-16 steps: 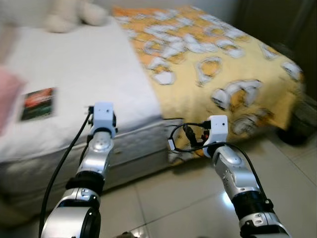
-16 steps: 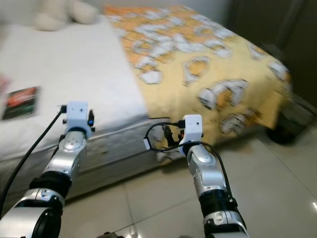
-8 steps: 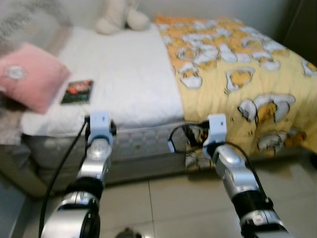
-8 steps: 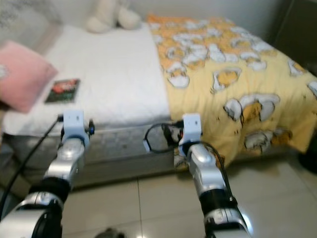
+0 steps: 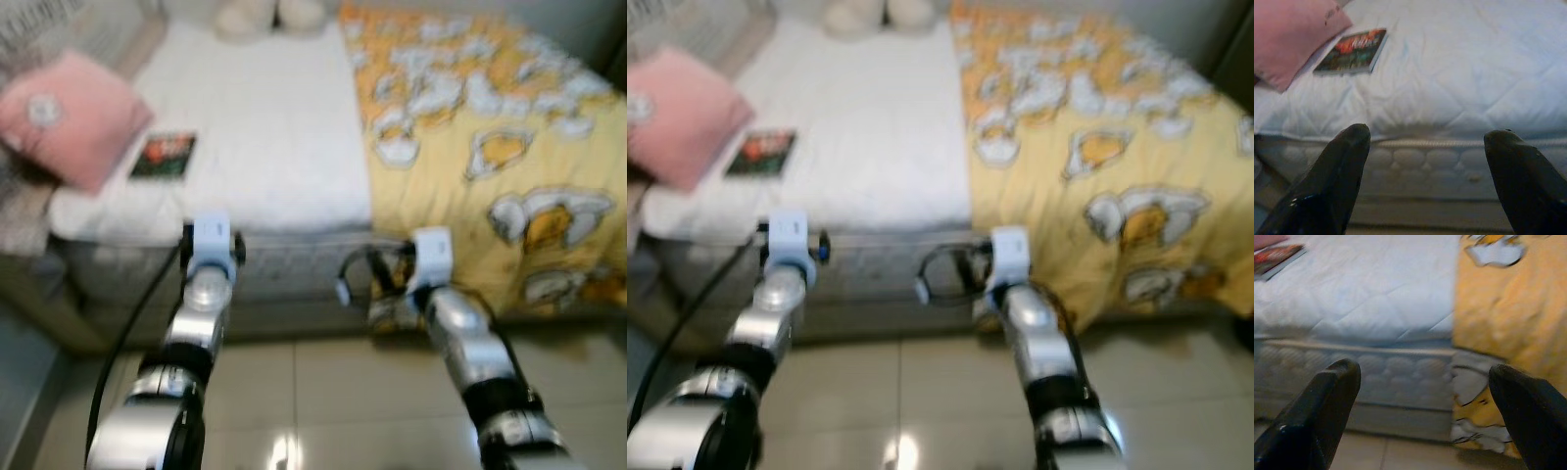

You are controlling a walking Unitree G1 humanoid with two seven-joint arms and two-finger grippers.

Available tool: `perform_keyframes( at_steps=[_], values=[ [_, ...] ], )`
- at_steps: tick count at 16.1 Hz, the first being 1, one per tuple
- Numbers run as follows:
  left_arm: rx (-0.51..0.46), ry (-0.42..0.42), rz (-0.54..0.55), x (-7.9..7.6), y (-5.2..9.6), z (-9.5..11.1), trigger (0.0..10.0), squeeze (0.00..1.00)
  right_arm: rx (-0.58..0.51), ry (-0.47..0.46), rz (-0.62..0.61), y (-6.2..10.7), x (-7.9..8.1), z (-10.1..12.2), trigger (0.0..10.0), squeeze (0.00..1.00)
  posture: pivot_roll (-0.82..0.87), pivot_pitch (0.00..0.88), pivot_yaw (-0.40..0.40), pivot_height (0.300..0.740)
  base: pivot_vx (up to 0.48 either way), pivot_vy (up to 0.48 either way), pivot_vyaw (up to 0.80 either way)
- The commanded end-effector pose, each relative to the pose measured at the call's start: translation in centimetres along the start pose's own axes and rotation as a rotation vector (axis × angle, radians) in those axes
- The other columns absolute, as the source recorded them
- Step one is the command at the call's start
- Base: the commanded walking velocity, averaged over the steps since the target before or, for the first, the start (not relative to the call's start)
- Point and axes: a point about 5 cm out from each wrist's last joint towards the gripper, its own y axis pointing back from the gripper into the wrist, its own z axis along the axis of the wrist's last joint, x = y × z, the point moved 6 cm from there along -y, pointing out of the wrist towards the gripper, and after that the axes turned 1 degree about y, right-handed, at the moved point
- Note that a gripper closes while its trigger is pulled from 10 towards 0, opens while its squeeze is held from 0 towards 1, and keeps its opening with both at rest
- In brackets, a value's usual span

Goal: Clean up the room

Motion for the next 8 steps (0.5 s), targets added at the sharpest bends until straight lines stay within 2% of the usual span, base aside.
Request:
perform_keyframes(
  at_steps=[1,8],
  values=[
    [-0.012,0.003,0.022,1.09,-0.34,0.56,10.0,0.00,-0.014,0.002,0.017,-0.17,0.80,0.39,10.0,0.00,-0.18,0.000,0.039,0.740,0.480,0.000,0.00],
    [-0.027,-0.011,0.014,0.87,-0.52,1.16,10.0,0.00,-0.010,-0.004,0.027,0.02,1.02,-0.03,10.0,0.00,-0.18,0.000,0.038,0.740,0.480,0.000,0.64]
  ],
)
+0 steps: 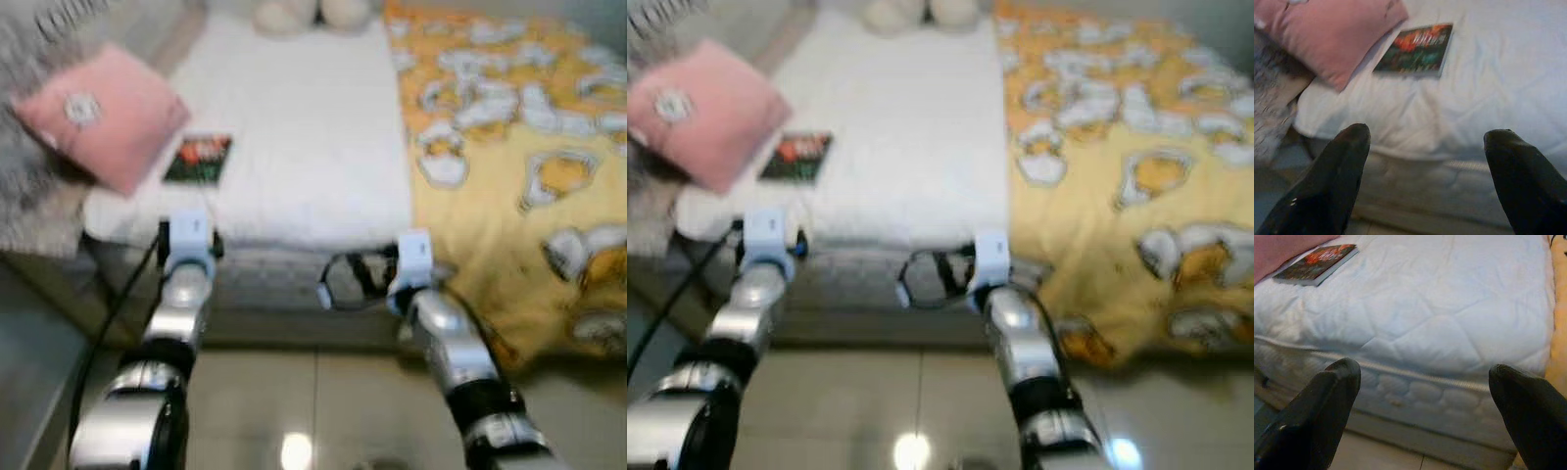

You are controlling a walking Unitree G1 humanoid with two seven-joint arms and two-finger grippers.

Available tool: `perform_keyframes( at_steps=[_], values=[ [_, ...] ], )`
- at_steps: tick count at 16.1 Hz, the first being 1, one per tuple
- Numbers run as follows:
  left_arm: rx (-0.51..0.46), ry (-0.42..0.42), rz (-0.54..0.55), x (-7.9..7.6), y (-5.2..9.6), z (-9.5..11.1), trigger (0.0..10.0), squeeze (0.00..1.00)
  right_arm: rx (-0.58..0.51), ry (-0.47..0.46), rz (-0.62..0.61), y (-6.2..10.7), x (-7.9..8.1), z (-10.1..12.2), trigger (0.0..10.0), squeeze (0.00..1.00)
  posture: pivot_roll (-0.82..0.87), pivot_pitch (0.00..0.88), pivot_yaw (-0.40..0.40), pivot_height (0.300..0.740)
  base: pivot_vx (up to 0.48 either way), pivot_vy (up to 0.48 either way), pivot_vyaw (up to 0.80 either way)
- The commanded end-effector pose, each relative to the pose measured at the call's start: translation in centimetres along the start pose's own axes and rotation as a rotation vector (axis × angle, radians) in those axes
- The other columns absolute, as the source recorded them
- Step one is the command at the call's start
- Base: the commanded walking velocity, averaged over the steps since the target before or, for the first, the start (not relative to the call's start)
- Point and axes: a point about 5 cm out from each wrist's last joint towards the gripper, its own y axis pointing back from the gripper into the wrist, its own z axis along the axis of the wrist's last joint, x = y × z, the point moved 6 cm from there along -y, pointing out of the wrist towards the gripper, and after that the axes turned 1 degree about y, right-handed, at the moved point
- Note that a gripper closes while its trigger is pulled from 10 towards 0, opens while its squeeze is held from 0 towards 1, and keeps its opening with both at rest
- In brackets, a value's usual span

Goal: Clean up the room

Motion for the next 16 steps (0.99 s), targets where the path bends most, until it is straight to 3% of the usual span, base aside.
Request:
perform_keyframes(
  at_steps=[1,3,6,7,9,16],
  values=[
    [-0.013,-0.004,-0.023,-0.9,0.1,0.3,10.0,0.00,-0.002,0.001,-0.016,0.3,-0.7,-0.1,10.0,0.00,-0.18,0.000,0.038,0.740,0.480,0.000,0.60],
    [-0.009,-0.011,-0.025,-0.9,0.1,0.1,10.0,0.00,-0.001,-0.001,-0.014,0.3,-0.7,-0.2,10.0,0.00,-0.18,0.000,0.038,0.740,0.480,0.000,0.60],
    [0.011,-0.088,0.003,0.4,0.2,-0.8,10.0,0.00,0.002,-0.006,-0.023,0.6,-1.1,-0.4,10.0,0.00,-0.17,0.000,0.042,0.740,0.000,0.000,0.60],
    [0.017,-0.063,0.022,1.3,0.3,-1.2,10.0,0.00,0.014,-0.012,-0.030,0.8,-1.3,-1.0,10.0,0.00,-0.17,0.000,0.042,0.740,0.000,0.000,0.59],
    [0.017,-0.039,0.031,1.6,0.5,-1.3,10.0,0.00,0.022,-0.015,-0.031,0.9,-1.3,-1.3,10.0,0.00,-0.16,0.000,0.040,0.740,0.000,-0.124,0.59],
    [-0.004,-0.060,0.038,0.1,0.7,-0.3,10.0,0.00,0.029,-0.016,-0.024,0.7,-1.3,-1.2,10.0,0.00,-0.17,0.000,0.043,0.740,0.000,-0.444,0.59]
  ],
)
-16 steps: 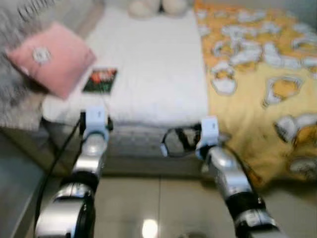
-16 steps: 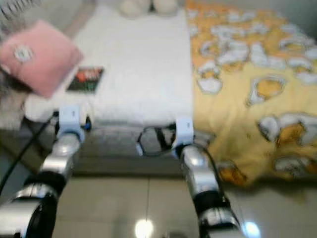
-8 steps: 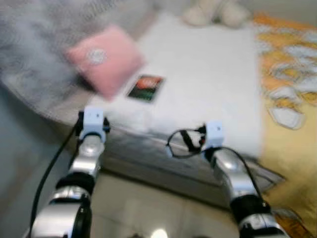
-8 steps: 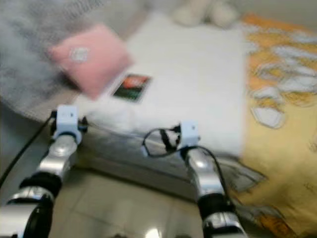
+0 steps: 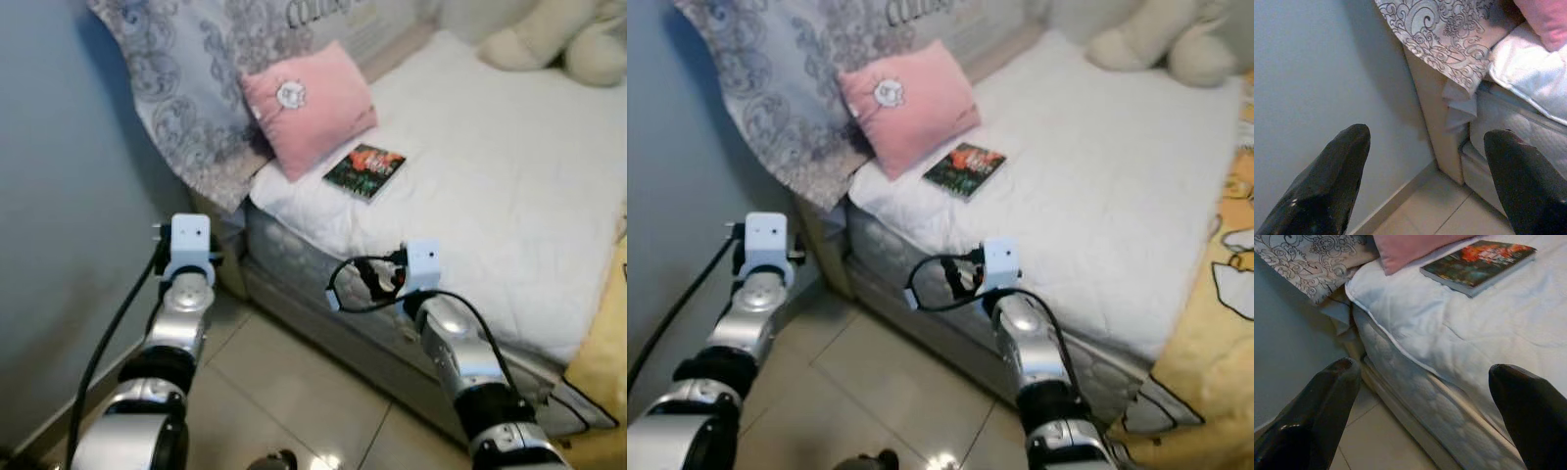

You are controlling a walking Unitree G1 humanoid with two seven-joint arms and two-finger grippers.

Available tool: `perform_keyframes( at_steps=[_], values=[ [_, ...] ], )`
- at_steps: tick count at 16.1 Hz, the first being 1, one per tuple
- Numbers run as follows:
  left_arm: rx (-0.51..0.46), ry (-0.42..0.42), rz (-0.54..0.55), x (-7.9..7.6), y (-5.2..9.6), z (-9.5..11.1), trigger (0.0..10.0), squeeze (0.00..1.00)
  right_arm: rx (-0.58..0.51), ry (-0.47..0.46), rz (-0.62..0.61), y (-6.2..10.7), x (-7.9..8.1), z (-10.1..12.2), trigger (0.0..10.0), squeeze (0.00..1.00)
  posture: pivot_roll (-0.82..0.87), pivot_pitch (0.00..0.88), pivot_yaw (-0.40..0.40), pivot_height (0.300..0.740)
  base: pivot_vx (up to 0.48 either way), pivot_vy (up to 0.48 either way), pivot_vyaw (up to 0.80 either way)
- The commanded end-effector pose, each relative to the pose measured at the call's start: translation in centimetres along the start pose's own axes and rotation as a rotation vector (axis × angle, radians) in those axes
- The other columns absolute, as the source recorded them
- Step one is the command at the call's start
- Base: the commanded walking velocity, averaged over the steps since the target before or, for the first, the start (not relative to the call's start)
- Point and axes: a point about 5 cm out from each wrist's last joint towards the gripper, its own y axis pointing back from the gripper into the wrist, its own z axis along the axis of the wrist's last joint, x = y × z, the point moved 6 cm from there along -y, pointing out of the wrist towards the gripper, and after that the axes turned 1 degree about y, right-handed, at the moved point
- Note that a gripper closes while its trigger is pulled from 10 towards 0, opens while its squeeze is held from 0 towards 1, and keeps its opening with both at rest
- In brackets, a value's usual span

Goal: Clean up the room

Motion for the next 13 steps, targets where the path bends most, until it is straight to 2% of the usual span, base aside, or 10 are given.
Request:
perform_keyframes(
  at_steps=[1,5,7,8,9,10,11,12,13],
  values=[
    [-0.027,-0.016,0.001,-0.3,-0.1,1.2,10.0,0.00,0.011,-0.009,-0.016,0.1,-0.5,-0.3,10.0,0.00,-0.17,0.000,0.044,0.740,0.000,-0.435,0.59],
    [-0.025,-0.029,0.012,-0.3,0.0,1.2,10.0,0.00,0.011,-0.006,-0.009,0.0,-0.4,-0.3,10.0,0.00,-0.17,0.000,0.050,0.740,0.000,-0.438,0.59],
    [-0.017,-0.044,-0.027,-0.5,0.8,0.3,10.0,0.00,0.009,0.005,-0.016,0.2,-0.8,-0.3,10.0,0.00,-0.18,0.000,0.049,0.740,0.000,-0.437,0.59],
    [-0.053,-0.057,-0.107,-0.3,2.7,0.1,10.0,0.00,-0.001,0.024,-0.030,1.4,-1.9,-0.1,10.0,0.00,-0.17,0.000,0.050,0.740,0.000,-0.439,0.59],
    [-0.152,-0.059,-0.267,-0.8,6.8,0.7,10.0,0.00,-0.005,0.139,-0.018,4.5,-3.3,-0.3,10.0,0.00,-0.16,0.000,0.041,0.740,0.000,-0.424,0.59],
    [-0.160,-0.007,-0.331,-1.4,8.4,0.6,10.0,0.00,0.012,0.153,-0.011,6.2,-3.8,-1.1,10.0,0.00,-0.16,0.000,0.034,0.740,0.240,-0.371,0.58],
    [-0.189,0.000,-0.322,-1.2,8.9,0.9,10.0,0.00,0.032,0.135,-0.013,7.5,-4.2,-2.0,10.0,0.00,-0.16,0.000,0.030,0.740,0.000,-0.360,0.59],
    [-0.196,0.008,-0.277,-0.8,8.2,1.1,10.0,0.00,0.046,0.105,-0.020,7.6,-4.3,-2.5,10.0,0.00,-0.16,0.000,0.021,0.740,0.000,-0.424,0.59],
    [-0.171,0.059,-0.234,-0.6,7.1,1.0,10.0,0.00,0.054,0.082,-0.025,7.1,-4.2,-2.8,10.0,0.00,-0.16,0.000,0.020,0.740,0.000,-0.424,0.59]
  ],
)
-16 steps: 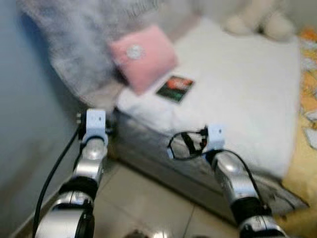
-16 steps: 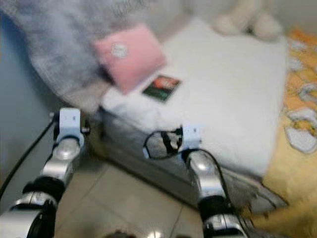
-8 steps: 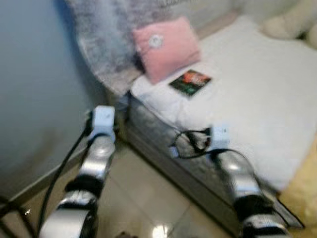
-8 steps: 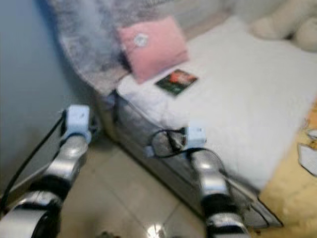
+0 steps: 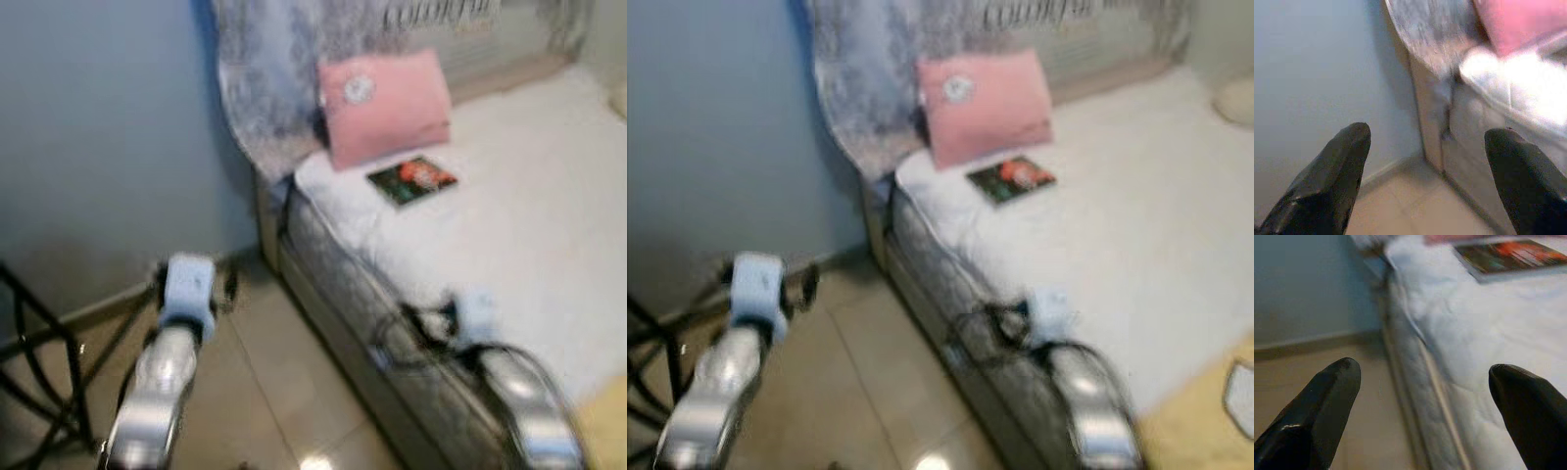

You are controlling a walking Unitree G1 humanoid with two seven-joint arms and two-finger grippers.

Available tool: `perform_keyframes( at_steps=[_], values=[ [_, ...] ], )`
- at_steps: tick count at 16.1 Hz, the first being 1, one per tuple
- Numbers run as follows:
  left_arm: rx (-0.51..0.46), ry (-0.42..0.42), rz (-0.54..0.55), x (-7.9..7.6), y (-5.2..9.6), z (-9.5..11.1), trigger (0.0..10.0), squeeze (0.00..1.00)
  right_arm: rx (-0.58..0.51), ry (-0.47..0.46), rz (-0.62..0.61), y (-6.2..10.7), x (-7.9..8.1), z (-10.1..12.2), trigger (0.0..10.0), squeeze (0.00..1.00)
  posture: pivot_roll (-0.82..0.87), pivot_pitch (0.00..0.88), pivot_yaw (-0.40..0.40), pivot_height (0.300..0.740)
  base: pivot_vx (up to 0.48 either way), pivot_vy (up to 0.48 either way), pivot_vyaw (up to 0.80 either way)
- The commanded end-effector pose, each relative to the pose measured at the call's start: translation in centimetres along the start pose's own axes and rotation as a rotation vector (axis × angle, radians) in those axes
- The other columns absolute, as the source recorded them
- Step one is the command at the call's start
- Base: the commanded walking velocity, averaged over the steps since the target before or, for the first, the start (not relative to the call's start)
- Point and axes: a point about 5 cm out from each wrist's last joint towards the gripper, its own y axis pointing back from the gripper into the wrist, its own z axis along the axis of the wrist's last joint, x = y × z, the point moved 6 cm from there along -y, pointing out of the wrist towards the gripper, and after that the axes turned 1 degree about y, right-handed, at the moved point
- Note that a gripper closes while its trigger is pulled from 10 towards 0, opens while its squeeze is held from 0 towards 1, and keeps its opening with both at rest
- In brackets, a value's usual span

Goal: Clean up the room

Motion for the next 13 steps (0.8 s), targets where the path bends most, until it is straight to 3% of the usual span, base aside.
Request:
perform_keyframes(
  at_steps=[1,2,3,6,9,10,13],
  values=[
    [-0.002,0.042,0.047,0.3,-1.6,0.7,10.0,0.00,-0.003,0.001,-0.024,-0.8,-0.6,0.4,10.0,0.00,-0.16,0.000,0.021,0.740,0.000,0.000,0.59],
    [-0.028,0.020,0.053,0.3,-2.3,1.7,10.0,0.00,-0.026,0.004,-0.008,-1.7,0.1,1.4,10.0,0.00,-0.15,0.000,0.023,0.740,0.000,0.000,0.59],
    [-0.028,-0.010,0.042,0.2,-2.0,2.5,10.0,0.00,-0.037,0.014,0.010,-1.9,0.7,2.2,10.0,0.00,-0.15,0.000,0.027,0.740,0.000,0.000,0.59],
    [0.006,-0.025,0.038,0.0,-1.2,2.2,10.0,0.00,-0.044,0.011,0.031,-2.4,1.6,3.1,10.0,0.00,-0.15,0.000,0.035,0.740,0.000,0.000,0.57],
    [-0.010,-0.001,0.045,0.0,-1.3,2.4,10.0,0.00,-0.031,0.009,0.043,-2.5,1.9,2.8,10.0,0.00,-0.14,0.000,0.029,0.740,0.000,0.000,0.54],
    [0.003,0.042,0.076,0.2,-1.5,2.2,10.0,0.00,-0.011,0.040,0.019,-2.8,1.7,2.5,10.0,0.00,-0.14,0.000,0.030,0.740,0.480,0.000,0.55],
    [0.015,0.086,0.129,0.7,-2.0,2.5,10.0,0.00,-0.027,0.010,-0.003,-3.3,1.4,3.3,10.0,0.00,-0.15,0.000,0.036,0.740,0.480,0.000,0.00]
  ],
)
